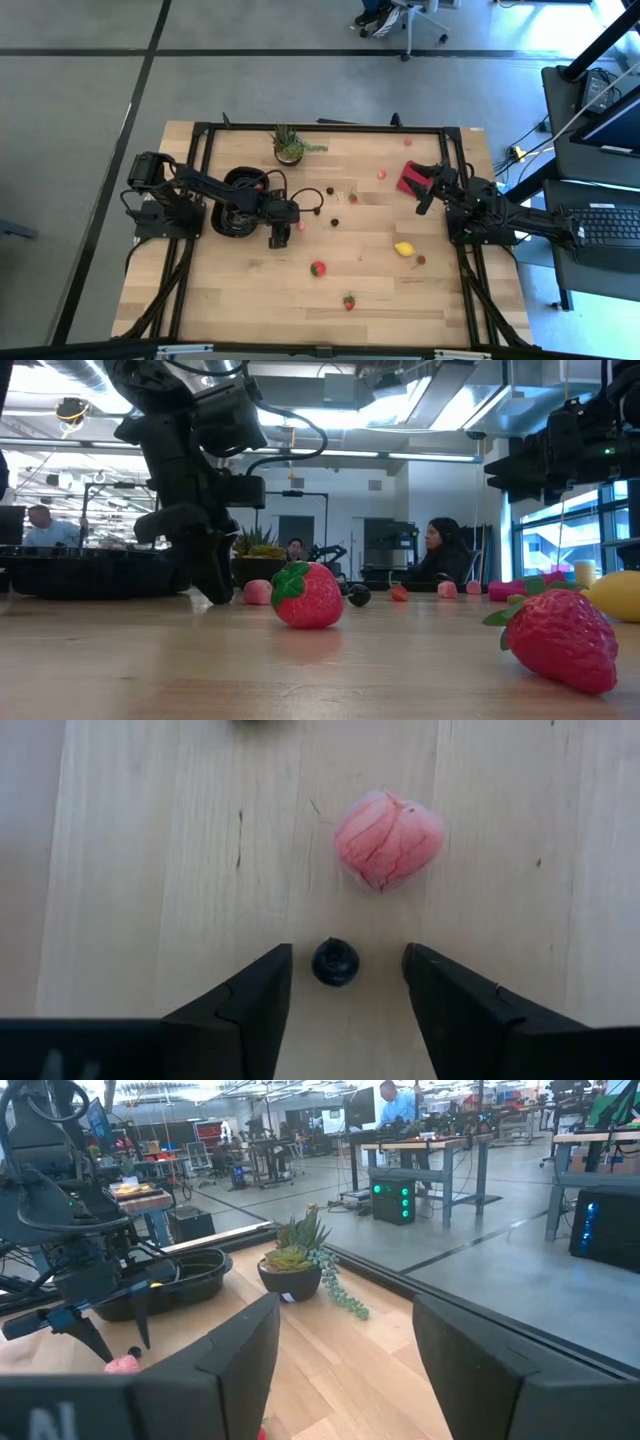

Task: Pick and placing Produce into tupperware
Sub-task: Put the blueberry into the black container

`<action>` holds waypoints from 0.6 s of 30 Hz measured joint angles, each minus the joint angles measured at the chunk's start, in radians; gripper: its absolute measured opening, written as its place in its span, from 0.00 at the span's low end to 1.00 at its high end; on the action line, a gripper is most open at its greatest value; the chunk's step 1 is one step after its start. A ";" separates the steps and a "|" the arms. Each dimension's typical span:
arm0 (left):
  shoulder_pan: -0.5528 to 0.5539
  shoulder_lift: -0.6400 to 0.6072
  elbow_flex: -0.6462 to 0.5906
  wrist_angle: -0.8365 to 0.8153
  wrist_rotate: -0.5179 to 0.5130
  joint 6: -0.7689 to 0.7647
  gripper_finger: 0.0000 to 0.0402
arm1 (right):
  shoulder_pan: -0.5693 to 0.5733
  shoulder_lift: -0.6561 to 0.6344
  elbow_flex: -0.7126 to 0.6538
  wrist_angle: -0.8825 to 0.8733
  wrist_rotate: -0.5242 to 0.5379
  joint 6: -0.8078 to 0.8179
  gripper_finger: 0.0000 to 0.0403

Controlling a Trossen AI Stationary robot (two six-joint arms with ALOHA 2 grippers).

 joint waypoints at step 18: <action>-0.002 0.000 0.000 -0.001 0.021 0.000 0.09 | 0.000 0.000 0.000 0.000 0.000 0.000 0.58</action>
